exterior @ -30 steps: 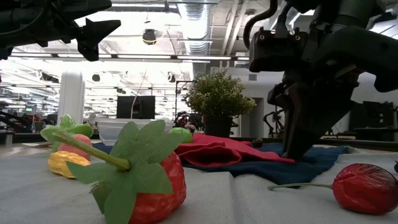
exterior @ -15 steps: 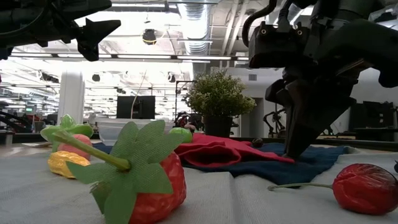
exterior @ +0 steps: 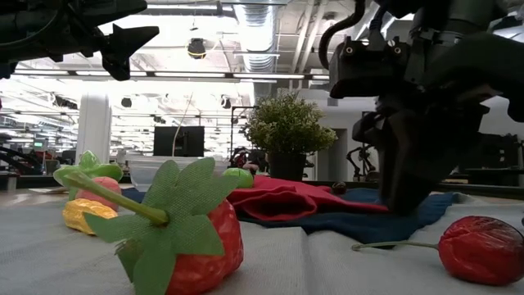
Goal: Pick and placing Produce into tupperware
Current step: Put the left blueberry into the transparent bin
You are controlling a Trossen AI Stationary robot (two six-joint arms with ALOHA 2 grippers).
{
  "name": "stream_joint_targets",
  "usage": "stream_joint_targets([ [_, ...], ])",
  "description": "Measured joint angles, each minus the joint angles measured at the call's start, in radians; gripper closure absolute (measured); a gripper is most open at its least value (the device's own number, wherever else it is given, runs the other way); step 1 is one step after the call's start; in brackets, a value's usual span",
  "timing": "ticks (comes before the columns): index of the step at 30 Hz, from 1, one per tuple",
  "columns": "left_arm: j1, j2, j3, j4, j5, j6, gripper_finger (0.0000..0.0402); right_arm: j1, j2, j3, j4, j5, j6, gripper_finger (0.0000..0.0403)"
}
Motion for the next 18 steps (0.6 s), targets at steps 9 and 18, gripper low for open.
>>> stream_joint_targets([
  [9,0.0,0.0,0.0,0.0,0.0,0.0,0.0198,-0.003,-0.002,0.001,0.005,0.005,-0.008,0.0314],
  [18,0.0,0.0,0.0,0.0,0.0,0.0,0.0198,-0.012,-0.003,0.002,0.015,0.001,-0.034,0.0314],
])
